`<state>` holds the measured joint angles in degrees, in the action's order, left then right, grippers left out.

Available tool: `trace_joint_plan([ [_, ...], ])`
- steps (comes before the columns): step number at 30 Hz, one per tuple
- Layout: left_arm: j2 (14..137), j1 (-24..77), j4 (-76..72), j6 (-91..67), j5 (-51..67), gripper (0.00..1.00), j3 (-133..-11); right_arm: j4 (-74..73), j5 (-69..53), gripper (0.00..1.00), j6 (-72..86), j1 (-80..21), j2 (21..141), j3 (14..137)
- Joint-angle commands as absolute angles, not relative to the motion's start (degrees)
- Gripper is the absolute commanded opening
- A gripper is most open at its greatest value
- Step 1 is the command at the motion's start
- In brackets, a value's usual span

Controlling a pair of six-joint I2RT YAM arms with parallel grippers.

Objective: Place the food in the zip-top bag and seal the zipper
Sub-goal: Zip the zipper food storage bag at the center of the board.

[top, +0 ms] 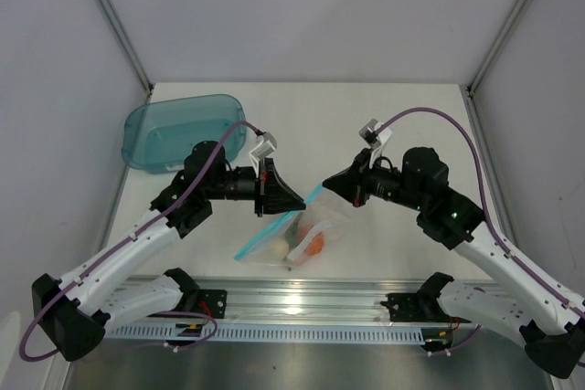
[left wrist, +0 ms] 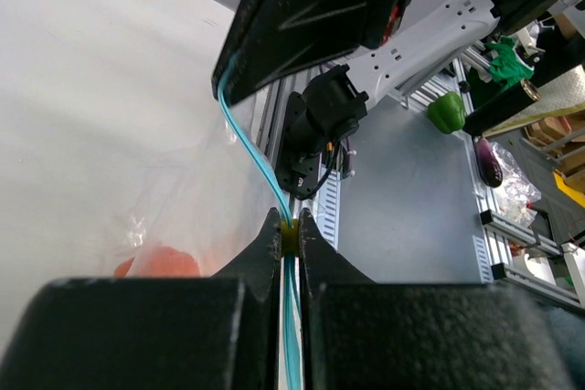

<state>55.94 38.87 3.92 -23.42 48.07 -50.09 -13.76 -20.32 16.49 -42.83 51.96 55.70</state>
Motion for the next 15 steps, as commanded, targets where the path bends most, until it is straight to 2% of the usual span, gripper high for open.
trace_joint_plan([
  [1,55.02,39.29,7.38,-21.98,51.77,0.01,-52.91,-12.3,-12.22,0.0,16.35,-39.82,50.01,55.63],
  [15,53.7,38.67,12.04,-19.42,50.1,0.01,-53.0,-13.62,-15.56,0.0,18.19,-30.59,46.32,52.21],
])
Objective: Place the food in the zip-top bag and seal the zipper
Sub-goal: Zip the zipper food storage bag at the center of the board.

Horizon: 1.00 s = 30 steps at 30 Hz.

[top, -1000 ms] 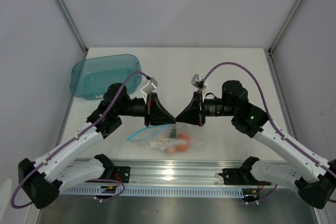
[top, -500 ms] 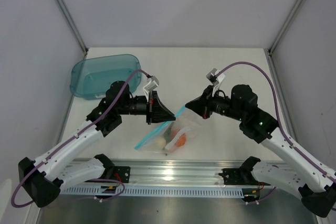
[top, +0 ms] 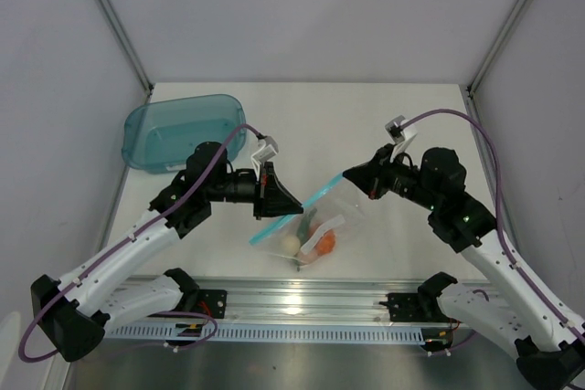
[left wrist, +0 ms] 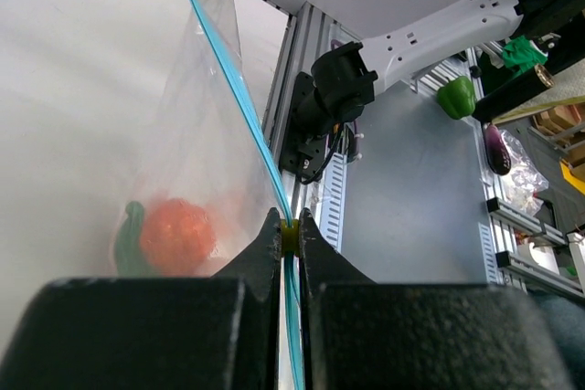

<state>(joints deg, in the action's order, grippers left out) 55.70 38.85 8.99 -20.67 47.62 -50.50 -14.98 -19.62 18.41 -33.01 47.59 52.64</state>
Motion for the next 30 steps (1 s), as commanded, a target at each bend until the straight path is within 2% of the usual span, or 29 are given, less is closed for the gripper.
trace_joint_plan([
  [1,53.79,38.58,12.3,-19.16,50.1,0.01,-52.91,-13.8,-15.56,0.0,18.28,-29.8,46.23,51.86],
  [30,52.56,36.56,16.0,-17.23,49.13,0.0,-52.56,-19.16,-14.68,0.0,21.8,-16.53,42.28,47.73],
])
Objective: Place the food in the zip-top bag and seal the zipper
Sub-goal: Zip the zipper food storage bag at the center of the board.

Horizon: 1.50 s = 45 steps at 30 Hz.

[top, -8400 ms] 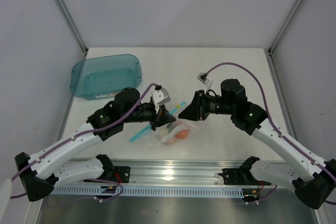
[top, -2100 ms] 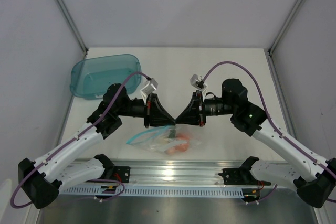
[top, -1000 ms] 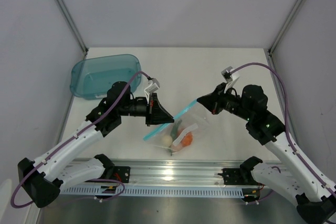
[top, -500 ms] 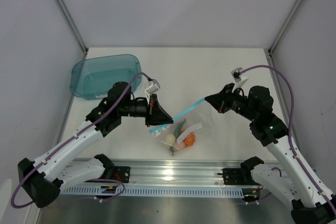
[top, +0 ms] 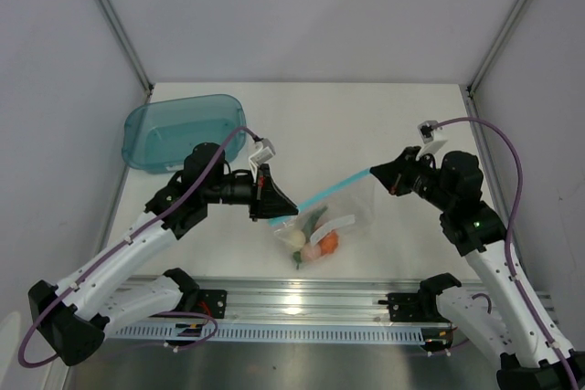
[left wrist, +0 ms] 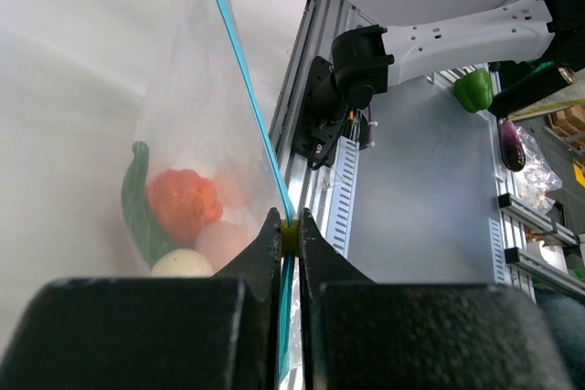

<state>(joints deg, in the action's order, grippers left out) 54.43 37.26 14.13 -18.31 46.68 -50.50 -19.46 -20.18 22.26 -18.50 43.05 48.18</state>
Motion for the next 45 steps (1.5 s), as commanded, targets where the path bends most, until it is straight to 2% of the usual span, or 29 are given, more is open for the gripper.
trace_joint_plan([
  [1,52.65,36.48,16.08,-17.14,49.13,0.0,-52.47,-19.25,-14.76,0.0,21.88,-15.91,42.1,47.64],
  [8,52.12,36.12,17.05,-16.53,49.22,0.01,-52.47,-19.17,-16.08,0.0,22.15,-14.94,41.57,47.11],
  [12,52.21,36.04,17.14,-16.26,49.75,0.01,-52.47,-10.39,-30.98,0.0,23.55,-14.06,38.76,44.66],
  [13,52.29,36.04,17.14,-16.26,50.01,0.01,-52.47,-6.89,-38.33,0.0,24.51,-13.89,39.11,44.56],
  [15,52.21,35.95,17.14,-16.26,50.36,0.01,-52.64,-5.54,-43.75,0.22,24.7,-13.89,40.86,45.61],
  [16,52.21,36.03,17.14,-16.17,50.71,0.0,-52.56,-5.54,-48.12,0.29,24.26,-13.89,43.13,46.31],
  [17,52.12,36.04,17.23,-16.08,50.71,0.01,-52.47,-6.06,-50.16,0.42,22.87,-13.97,44.11,47.1],
  [20,51.94,36.04,17.58,-15.82,51.24,0.01,-52.56,-8.17,-53.77,0.57,19.96,-14.24,46.31,50.53],
  [21,51.94,35.95,17.58,-15.82,51.59,0.01,-52.56,-8.17,-54.75,0.58,19.69,-14.67,46.84,52.02],
  [26,52.21,36.03,17.23,-15.47,54.39,0.01,-52.65,-12.64,-56.69,0.6,15.57,-20.64,53.5,58.78],
  [30,52.47,36.04,17.93,-15.29,55.72,0.01,-53.17,-19.85,-52.92,0.6,6.79,-30.55,58.88,65.99],
  [34,52.56,35.95,18.72,-14.94,56.6,0.0,-53.35,-23.81,-54.58,0.61,3.35,-35.58,64.68,71.09],
  [45,51.94,36.04,20.21,-14.06,57.65,0.01,-54.05,-35.41,-60.29,0.6,-5.8,-40.96,74.35,78.4],
])
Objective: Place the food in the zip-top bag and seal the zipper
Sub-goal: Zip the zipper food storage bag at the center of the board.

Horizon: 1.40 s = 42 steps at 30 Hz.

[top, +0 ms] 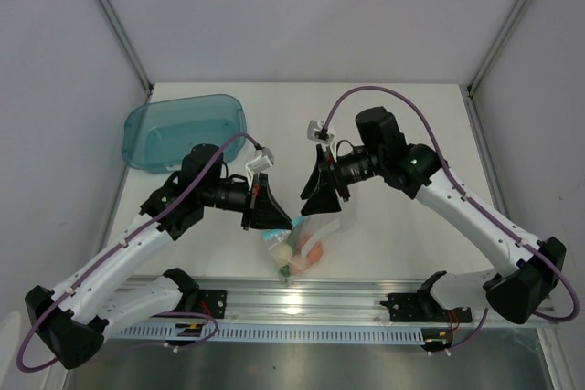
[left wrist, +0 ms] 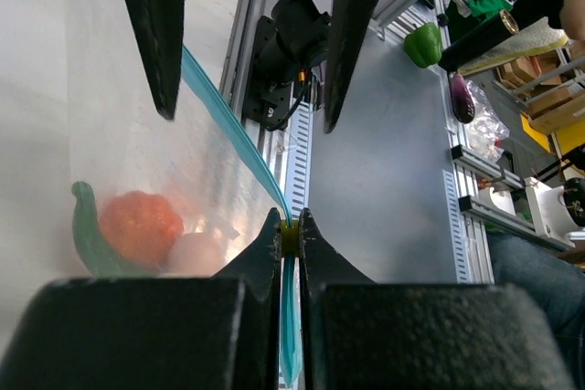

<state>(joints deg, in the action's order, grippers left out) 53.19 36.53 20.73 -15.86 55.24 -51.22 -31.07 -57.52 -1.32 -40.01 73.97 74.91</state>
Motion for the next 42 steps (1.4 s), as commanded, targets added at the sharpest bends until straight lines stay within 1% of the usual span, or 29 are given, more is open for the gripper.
trace_joint_plan([
  [1,52.03,36.04,20.13,-14.06,58.09,0.01,-54.05,-36.46,-60.29,0.59,-6.15,-41.39,75.23,78.75],
  [7,52.29,36.04,19.95,-14.15,58.45,0.01,-54.4,-37.71,-60.29,0.49,-7.38,-44.12,77.08,78.75],
  [12,52.29,36.04,20.39,-14.06,58.71,0.01,-54.84,-37.27,-59.68,0.47,-7.21,-45.09,77.52,78.31],
  [18,52.12,36.04,20.65,-13.89,58.89,0.0,-54.93,-37.27,-59.85,0.38,-7.3,-46.05,77.96,77.96],
  [19,52.21,36.04,20.65,-13.89,58.89,0.01,-54.93,-37.18,-59.77,0.34,-7.21,-46.05,77.96,77.78],
  [21,52.12,35.95,20.65,-13.89,58.97,0.01,-54.76,-37.18,-59.68,0.3,-7.03,-46.14,77.96,77.43],
  [22,52.12,36.03,20.65,-13.89,59.06,0.01,-54.76,-37.18,-59.59,0.24,-7.03,-46.23,78.05,77.34],
  [24,52.21,36.04,20.65,-13.89,59.24,0.01,-54.84,-37.26,-59.24,0.2,-6.94,-46.32,78.05,77.17],
  [25,52.21,35.95,20.65,-13.8,59.24,0.0,-54.76,-37.18,-59.24,0.12,-6.94,-46.32,78.13,77.17],
  [28,52.21,36.04,21.09,-13.62,59.33,0.0,-54.93,-37.44,-58.98,0.0,-6.77,-46.41,78.14,77.08],
  [32,52.29,36.04,21.62,-13.45,58.54,0.01,-55.02,-37.7,-57.22,0.0,-6.24,-46.67,77.87,76.73],
  [35,52.56,36.04,22.32,-13.36,57.31,0.01,-55.37,-37.97,-50.82,0.0,-5.98,-47.28,77.26,75.68],
  [40,53.26,36.04,25.39,-12.83,53.53,0.0,-56.42,-32.26,-37.48,0.0,-1.86,-47.29,73.04,70.67],
  [42,53.35,36.04,26.19,-12.4,52.83,0.01,-56.69,-31.21,-34.47,0.0,-1.15,-47.29,71.55,69.09],
])
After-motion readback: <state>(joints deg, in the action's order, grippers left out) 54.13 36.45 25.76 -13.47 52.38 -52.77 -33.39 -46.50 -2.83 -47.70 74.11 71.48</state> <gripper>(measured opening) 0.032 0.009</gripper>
